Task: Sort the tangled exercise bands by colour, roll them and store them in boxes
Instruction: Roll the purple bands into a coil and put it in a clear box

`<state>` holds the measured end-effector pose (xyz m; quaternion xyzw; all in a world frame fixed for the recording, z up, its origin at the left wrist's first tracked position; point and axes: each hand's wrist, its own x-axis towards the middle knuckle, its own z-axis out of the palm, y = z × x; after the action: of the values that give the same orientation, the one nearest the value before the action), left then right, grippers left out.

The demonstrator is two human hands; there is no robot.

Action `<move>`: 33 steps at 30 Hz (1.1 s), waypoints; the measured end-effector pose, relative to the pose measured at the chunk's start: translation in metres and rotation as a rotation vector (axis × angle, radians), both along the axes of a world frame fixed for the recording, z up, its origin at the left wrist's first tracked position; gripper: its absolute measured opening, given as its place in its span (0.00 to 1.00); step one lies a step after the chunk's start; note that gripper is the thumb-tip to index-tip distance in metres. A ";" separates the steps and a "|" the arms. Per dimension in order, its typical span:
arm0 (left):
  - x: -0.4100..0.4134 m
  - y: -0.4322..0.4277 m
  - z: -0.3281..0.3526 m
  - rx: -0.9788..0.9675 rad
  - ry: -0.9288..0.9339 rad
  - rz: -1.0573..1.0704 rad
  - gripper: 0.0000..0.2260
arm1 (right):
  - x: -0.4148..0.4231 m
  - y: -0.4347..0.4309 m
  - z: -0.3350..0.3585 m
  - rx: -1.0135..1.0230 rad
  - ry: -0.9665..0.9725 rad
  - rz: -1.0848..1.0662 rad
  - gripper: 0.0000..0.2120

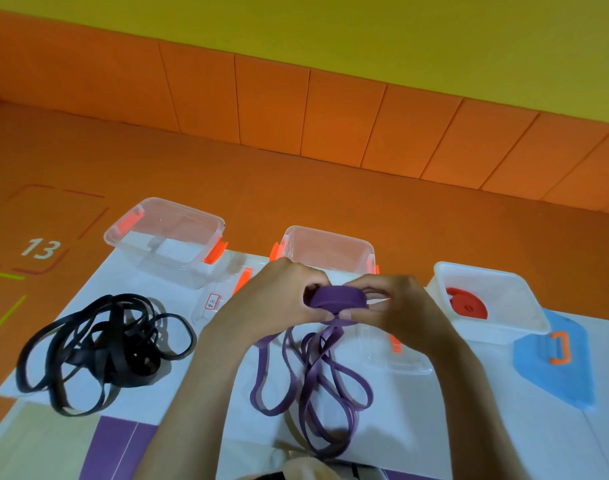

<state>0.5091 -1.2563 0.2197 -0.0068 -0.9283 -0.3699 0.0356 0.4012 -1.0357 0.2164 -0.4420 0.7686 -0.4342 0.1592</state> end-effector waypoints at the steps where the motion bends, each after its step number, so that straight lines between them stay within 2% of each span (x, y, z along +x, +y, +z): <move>1: 0.000 0.002 0.000 0.053 0.015 0.003 0.09 | -0.001 0.000 0.001 -0.017 0.022 -0.014 0.16; 4: 0.003 0.002 0.000 0.283 0.044 0.013 0.12 | -0.002 0.006 0.000 -0.155 -0.097 -0.084 0.14; 6: 0.006 0.000 0.000 0.325 0.039 0.023 0.12 | -0.001 0.010 -0.004 -0.195 -0.205 -0.096 0.13; 7: 0.007 0.000 0.000 0.310 0.020 0.027 0.11 | -0.001 0.011 -0.005 -0.148 -0.217 -0.088 0.13; 9: 0.006 0.003 0.000 0.222 -0.029 0.020 0.10 | 0.000 0.013 -0.006 -0.001 -0.144 -0.037 0.16; 11: 0.005 0.009 0.001 0.092 -0.048 0.005 0.09 | 0.001 0.011 -0.005 0.093 0.010 0.003 0.19; 13: 0.004 0.016 0.003 -0.015 -0.027 0.008 0.09 | 0.002 0.010 0.000 0.111 0.130 -0.012 0.19; 15: 0.005 0.019 0.004 0.021 0.019 0.024 0.09 | 0.002 0.013 0.006 0.031 0.146 -0.032 0.19; 19: 0.011 0.012 0.007 0.260 0.051 0.045 0.13 | 0.003 0.024 0.010 -0.084 -0.039 -0.078 0.17; 23: 0.012 0.013 0.011 0.127 0.022 0.025 0.09 | 0.007 0.017 0.012 0.016 -0.020 -0.002 0.21; 26: 0.011 0.020 0.012 0.065 0.033 0.017 0.09 | 0.008 0.015 0.013 0.006 0.003 0.016 0.18; 28: 0.012 0.020 0.011 0.149 0.067 0.021 0.11 | 0.007 0.017 0.013 -0.053 -0.010 -0.027 0.16; 31: 0.013 0.014 0.008 0.329 0.049 0.037 0.13 | 0.007 0.022 0.006 -0.203 -0.188 -0.082 0.15; 33: 0.012 0.013 0.005 0.338 0.013 0.040 0.12 | 0.009 0.022 0.004 -0.173 -0.233 -0.080 0.15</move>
<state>0.5208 -1.2429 0.2248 0.0153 -0.8526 -0.5200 0.0496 0.4104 -1.0135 0.2206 -0.3697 0.7217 -0.5530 0.1913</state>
